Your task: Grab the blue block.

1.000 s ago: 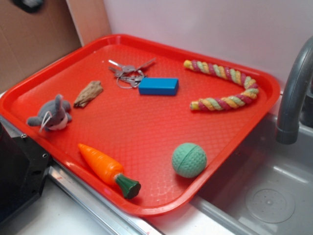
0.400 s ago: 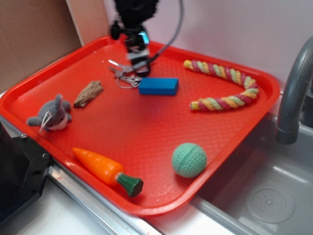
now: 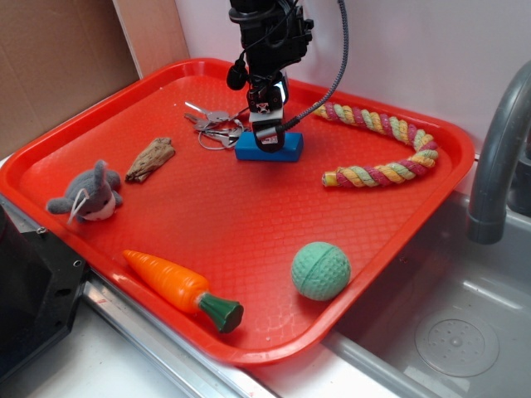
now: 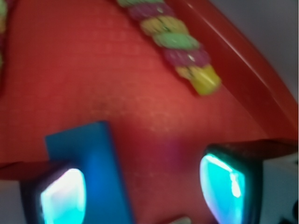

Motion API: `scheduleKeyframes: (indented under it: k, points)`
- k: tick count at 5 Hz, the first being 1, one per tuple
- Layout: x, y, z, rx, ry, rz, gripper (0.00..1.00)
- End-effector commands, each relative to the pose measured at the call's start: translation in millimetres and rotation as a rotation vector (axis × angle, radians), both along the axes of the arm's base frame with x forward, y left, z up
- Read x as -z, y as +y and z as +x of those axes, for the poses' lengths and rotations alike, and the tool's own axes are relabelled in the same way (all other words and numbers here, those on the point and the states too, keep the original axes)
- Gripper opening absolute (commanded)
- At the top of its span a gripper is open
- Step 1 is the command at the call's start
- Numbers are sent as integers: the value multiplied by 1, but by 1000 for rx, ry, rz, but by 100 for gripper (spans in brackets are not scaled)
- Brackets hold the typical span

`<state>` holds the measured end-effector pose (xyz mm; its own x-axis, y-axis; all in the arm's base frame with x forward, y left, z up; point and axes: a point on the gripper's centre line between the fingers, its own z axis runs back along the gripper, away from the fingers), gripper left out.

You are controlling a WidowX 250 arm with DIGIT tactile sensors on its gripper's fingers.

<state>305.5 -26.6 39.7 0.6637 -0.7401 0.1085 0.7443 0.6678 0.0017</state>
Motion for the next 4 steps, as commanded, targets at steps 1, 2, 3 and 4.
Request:
scheduleKeyframes:
  k: [1, 2, 3, 4]
  points:
    - [-36, -15, -21, 32, -101, 7, 100]
    - [-21, -7, -17, 43, -81, 4, 100]
    - [-14, -8, -12, 110, -128, -38, 100]
    - [-7, -17, -10, 196, -123, -26, 100]
